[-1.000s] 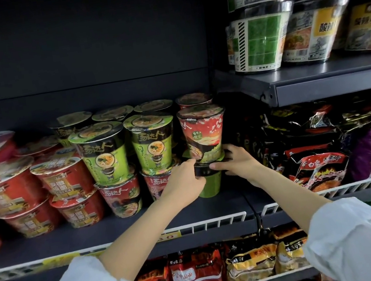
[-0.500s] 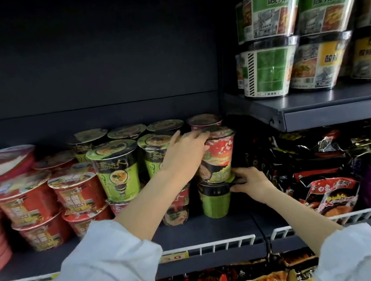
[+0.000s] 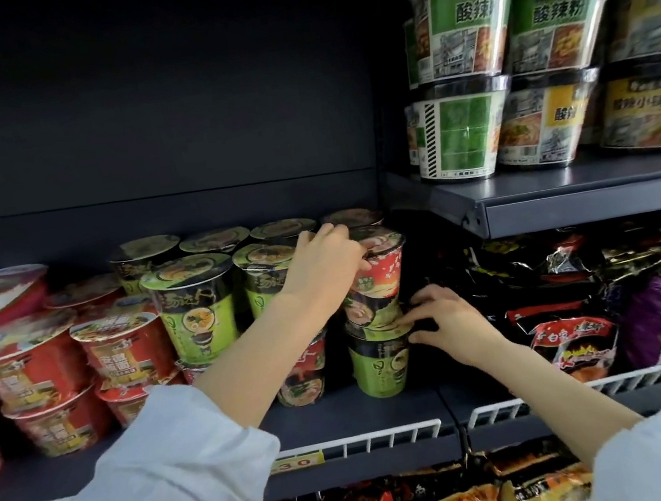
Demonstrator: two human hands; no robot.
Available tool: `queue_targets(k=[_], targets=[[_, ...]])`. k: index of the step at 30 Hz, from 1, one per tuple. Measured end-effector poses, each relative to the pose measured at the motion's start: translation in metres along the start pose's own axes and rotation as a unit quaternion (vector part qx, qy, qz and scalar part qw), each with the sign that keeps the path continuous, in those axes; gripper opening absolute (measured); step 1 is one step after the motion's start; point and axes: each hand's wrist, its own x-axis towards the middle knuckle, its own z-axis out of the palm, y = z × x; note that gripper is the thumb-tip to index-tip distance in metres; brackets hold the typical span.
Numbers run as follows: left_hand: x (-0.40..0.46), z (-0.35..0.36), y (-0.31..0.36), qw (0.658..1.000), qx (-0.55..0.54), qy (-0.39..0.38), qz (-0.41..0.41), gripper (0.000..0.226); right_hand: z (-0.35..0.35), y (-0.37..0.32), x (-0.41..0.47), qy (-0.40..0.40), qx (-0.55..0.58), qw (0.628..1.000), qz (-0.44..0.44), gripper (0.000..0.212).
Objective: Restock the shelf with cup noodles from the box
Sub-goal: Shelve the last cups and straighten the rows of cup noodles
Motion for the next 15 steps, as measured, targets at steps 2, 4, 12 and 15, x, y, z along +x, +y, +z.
queue_targets(k=[2,4,12,15], targets=[[-0.001,0.000,0.001,1.000,0.008,-0.001,0.006,0.035,0.005,0.004,-0.003,0.021,0.011,1.000,-0.016,0.029],[0.000,0.001,0.003,1.000,0.007,0.000,0.012,0.034,0.016,-0.006,-0.004,0.079,0.005,0.996,-0.032,0.027],[0.001,-0.007,0.003,0.999,0.015,-0.025,0.014,0.036,0.037,-0.032,-0.001,0.116,0.038,0.990,-0.070,0.024],[0.000,-0.004,-0.002,1.000,-0.009,-0.004,0.005,0.040,0.022,-0.018,0.001,0.085,0.074,0.992,-0.058,0.024]])
